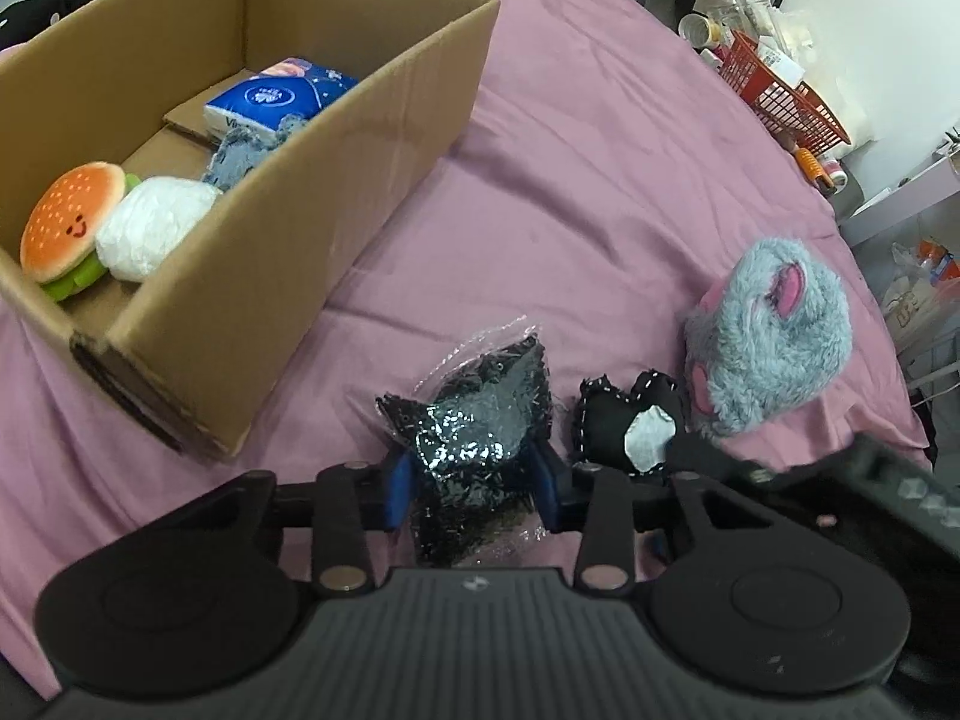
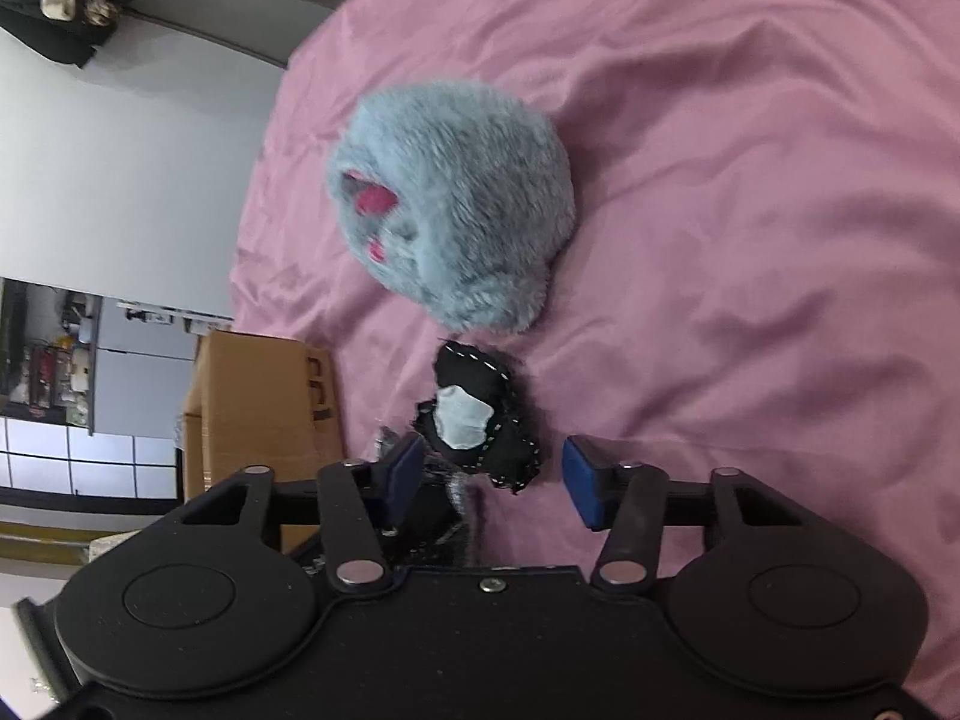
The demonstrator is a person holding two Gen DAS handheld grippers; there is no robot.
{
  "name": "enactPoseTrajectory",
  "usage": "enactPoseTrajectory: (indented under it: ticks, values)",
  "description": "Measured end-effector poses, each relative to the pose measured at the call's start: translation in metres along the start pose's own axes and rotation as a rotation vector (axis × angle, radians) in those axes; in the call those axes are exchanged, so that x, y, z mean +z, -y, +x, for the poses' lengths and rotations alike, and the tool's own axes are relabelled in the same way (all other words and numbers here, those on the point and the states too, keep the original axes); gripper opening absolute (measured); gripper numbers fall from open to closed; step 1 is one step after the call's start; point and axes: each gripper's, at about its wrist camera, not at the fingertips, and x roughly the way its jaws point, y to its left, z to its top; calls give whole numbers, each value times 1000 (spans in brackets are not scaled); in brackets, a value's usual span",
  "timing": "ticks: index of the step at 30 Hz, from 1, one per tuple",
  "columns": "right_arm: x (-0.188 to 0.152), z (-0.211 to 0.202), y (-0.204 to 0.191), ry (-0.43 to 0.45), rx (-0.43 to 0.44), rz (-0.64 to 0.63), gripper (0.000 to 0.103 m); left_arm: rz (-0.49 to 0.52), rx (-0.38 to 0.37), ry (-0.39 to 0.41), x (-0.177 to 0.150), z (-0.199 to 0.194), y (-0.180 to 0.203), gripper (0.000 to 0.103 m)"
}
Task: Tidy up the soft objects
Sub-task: 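Close the left tool on the black sequined bag while the right tool grasps the black-and-white item, then carry the sequined bag and black-and-white item over the cardboard box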
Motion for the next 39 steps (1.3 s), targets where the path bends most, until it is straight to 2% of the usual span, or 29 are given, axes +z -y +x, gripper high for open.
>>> enactPoseTrajectory:
  ticks: [5,6,7,8,13,20,39]
  values:
    - [1,5,1,9,-10,3,30,11,-1,-9,5,1,1,36]
    - [0,4,1,12,-13,2,26,15,0,-10,6,1,0,36]
    - [0,4,-1,13,-14,-5,16,18,2,-11,6,0,1,36]
    - [-1,3,-3,9,-14,-17,10,22,4,-11,6,0,2,36]
    - [-8,-9,-14,44,-9,-69,10,35,11,-10,7,-5,4,34]
    - [-8,-33,-21,104,12,-98,10,65,17,29,4,-21,8,33]
    - [-27,-78,-45,219,127,-214,10,114,10,189,11,-100,14,33]
